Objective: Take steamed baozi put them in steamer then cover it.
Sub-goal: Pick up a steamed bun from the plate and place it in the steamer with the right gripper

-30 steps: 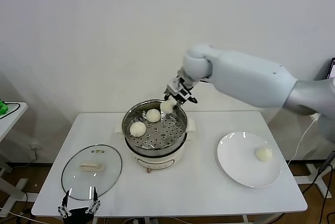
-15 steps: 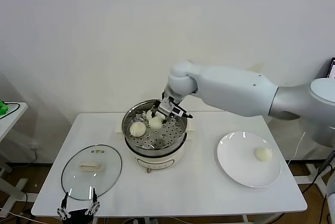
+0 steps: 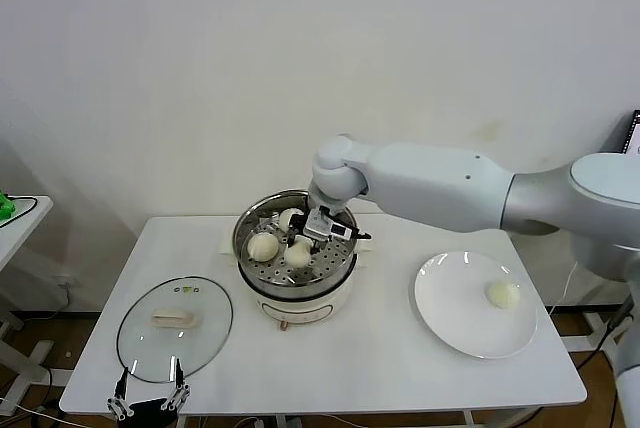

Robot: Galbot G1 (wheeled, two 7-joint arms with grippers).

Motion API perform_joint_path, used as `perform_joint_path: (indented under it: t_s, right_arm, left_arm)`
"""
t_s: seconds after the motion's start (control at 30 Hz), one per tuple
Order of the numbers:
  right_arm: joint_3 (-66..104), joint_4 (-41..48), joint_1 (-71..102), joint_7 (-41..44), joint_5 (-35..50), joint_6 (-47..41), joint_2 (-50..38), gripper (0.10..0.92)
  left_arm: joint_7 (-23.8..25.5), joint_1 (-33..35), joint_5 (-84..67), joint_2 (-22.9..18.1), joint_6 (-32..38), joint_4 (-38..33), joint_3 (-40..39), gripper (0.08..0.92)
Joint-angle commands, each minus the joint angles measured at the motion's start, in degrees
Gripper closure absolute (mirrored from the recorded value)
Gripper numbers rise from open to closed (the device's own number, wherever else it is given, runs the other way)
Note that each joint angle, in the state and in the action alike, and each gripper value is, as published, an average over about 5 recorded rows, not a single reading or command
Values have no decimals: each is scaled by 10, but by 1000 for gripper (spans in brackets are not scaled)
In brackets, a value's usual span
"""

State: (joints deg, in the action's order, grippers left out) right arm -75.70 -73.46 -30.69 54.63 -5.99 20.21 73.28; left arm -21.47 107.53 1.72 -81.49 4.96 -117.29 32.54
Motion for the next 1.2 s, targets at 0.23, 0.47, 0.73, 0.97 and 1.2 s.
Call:
perform_joint_path:
  t_s: [0.23,0.47,0.73,0.97,1.2]
  right_arm:
    - [-15,5,5,-1,-11,23,11,525]
    - [-18,8,8,-1,-14,25,15,525]
    - [-19,16,11,-2,-14,28,21,521]
    - [-20,12,8,-2,-10,31,19,390]
    - [-18,5,-3,-2,-7,31,11,220]
  left_arm:
    - [0,1,-1,0,3,0,0,177]
    - [-1,2,-1,0,7,-1,0,177]
    - [-1,3,-1,0,10,0,0,177]
    - [-2,3,-1,0,10,0,0,177]
    - [-2,1,0,-1,10,1,-2,177]
